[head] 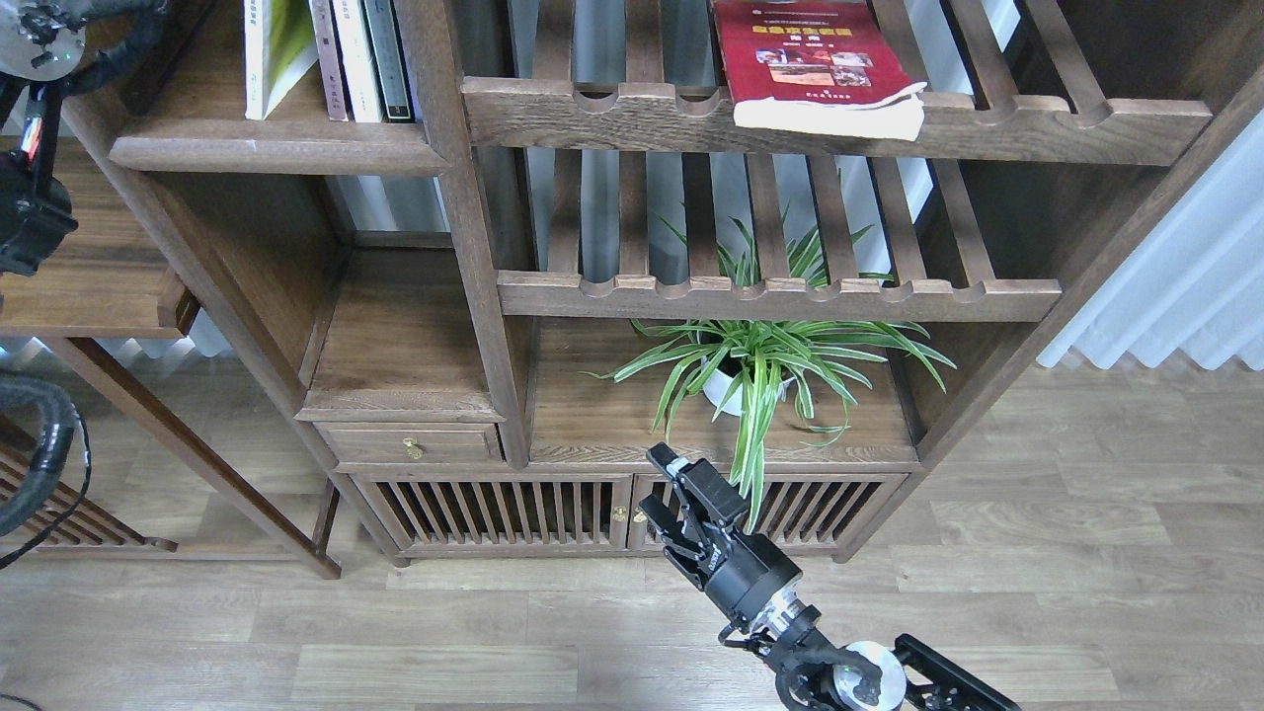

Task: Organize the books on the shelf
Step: 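Withdraw the left gripper from the top shelf and lower it, then raise both grippers, right gripper toward the maroon book on the top shelf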

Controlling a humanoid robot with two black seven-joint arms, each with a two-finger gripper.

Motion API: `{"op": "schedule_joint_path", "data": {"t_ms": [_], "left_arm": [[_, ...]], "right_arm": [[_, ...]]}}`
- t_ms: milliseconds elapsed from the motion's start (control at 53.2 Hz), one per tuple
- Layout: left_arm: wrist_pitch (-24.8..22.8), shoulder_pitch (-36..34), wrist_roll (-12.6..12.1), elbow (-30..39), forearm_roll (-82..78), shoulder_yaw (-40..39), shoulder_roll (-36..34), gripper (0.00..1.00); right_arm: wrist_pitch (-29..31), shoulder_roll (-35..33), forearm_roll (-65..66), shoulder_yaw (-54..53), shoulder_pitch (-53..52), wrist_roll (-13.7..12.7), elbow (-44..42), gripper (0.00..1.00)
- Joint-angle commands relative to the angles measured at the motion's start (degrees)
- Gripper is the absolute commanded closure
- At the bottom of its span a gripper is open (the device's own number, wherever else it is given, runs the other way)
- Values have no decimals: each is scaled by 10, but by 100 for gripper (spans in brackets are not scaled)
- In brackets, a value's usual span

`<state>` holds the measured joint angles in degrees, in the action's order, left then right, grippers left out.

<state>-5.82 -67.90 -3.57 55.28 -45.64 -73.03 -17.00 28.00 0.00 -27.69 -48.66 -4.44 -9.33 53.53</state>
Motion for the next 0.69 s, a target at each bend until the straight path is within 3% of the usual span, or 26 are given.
{"op": "schedule_joint_path", "data": {"t_ms": [0,376,676], "left_arm": [[-1,13,2,31,35,-12,-2,71],[-4,78,5,184,78,-76,6,68],[-19,102,12,239,97,-122,13,51]], "right_arm": [[0,0,0,-9,3,0,3,2],[0,-18,1,-16,12,-1,64,2],[0,-70,-1,-47,53,2,124,2]]}}
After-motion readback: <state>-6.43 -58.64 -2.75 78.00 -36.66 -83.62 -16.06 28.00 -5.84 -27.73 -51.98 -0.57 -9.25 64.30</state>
